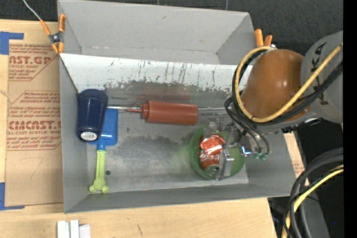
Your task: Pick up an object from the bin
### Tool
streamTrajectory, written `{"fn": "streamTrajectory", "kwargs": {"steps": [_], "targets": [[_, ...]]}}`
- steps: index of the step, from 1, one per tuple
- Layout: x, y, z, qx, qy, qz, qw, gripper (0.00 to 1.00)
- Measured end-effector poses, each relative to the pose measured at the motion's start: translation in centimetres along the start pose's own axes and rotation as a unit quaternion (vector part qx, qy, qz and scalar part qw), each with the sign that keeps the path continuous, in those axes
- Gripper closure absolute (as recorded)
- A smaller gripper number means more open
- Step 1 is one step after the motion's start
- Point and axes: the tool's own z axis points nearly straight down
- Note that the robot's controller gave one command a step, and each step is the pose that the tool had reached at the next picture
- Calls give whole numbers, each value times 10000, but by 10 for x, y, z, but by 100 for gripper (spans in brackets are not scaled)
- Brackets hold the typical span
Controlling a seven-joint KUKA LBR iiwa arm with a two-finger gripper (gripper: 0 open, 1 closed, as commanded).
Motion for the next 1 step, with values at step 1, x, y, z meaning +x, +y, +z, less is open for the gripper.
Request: {"fn": "streamTrajectory", "kwargs": {"steps": [1], "targets": [[0, 0, 0, 0, 0, 0, 10000, 0]]}}
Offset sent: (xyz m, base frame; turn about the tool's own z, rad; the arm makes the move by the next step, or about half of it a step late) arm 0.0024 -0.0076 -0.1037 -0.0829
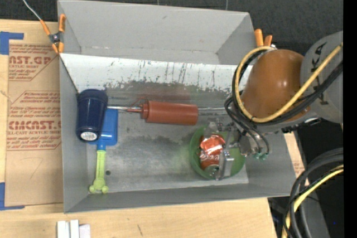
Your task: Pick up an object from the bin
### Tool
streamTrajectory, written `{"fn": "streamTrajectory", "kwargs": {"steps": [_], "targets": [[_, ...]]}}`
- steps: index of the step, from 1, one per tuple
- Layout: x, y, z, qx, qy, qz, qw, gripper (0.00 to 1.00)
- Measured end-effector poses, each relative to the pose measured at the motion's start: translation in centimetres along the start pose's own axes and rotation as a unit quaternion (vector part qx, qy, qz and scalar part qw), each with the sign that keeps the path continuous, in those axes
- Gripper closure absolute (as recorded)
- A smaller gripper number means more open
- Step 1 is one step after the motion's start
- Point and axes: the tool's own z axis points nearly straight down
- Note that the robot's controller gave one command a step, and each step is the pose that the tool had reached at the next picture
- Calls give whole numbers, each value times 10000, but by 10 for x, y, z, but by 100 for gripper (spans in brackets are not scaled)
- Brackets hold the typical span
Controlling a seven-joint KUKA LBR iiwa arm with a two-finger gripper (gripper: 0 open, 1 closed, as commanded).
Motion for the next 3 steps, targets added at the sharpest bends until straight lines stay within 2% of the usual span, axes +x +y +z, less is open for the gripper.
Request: {"fn": "streamTrajectory", "kwargs": {"steps": [1, 2, 3], "targets": [[-3, -6, 91, -1, -6, -379, 9993, 0], [-3, -6, 78, 5, -13, -403, 9992, 100], [-3, -6, 78, 6, -14, -403, 9992, 100]]}}
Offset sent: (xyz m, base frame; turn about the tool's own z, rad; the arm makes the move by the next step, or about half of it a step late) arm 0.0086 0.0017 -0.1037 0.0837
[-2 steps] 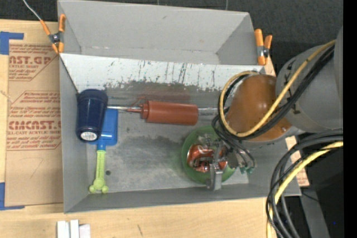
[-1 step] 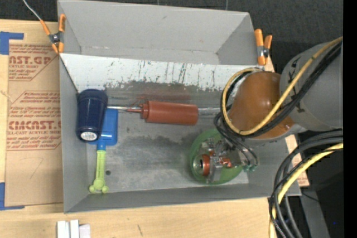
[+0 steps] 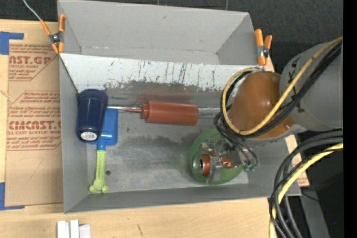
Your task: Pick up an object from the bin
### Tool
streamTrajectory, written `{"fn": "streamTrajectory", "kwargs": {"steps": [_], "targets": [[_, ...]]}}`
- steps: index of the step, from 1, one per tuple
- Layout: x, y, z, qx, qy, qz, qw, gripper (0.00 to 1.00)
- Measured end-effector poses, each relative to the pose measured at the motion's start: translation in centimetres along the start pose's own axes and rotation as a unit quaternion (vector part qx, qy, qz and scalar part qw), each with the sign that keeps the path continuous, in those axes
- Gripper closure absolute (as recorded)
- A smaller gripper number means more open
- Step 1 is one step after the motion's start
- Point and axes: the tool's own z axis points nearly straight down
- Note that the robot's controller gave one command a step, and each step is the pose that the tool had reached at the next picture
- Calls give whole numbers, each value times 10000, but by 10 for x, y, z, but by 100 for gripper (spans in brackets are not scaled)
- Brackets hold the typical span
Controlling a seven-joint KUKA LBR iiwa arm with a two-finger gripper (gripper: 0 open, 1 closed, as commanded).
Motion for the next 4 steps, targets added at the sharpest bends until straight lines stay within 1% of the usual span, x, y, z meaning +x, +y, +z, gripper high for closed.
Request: {"fn": "streamTrajectory", "kwargs": {"steps": [4], "targets": [[0, 0, -1, 5, -6, 0, 10000, 100]]}}
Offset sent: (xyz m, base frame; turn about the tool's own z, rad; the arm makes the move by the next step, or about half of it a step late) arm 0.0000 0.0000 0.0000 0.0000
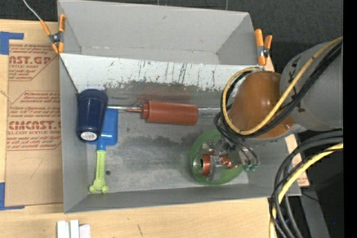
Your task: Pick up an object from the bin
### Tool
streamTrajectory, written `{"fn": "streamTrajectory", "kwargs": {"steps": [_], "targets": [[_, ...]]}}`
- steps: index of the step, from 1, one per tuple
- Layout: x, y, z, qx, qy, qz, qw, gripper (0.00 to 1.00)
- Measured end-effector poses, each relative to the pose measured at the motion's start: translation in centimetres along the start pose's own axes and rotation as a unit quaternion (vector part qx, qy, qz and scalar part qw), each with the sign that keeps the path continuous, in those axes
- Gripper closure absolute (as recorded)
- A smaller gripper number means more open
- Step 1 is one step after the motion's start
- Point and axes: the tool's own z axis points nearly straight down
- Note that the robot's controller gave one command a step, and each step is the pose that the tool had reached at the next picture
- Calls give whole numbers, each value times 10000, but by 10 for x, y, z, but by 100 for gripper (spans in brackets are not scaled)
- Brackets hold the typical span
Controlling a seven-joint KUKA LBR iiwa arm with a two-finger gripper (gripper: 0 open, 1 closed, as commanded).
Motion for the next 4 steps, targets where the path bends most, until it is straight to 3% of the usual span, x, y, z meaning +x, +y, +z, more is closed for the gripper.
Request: {"fn": "streamTrajectory", "kwargs": {"steps": [4], "targets": [[0, 0, 0, 1, 1, 1, 10000, 100]]}}
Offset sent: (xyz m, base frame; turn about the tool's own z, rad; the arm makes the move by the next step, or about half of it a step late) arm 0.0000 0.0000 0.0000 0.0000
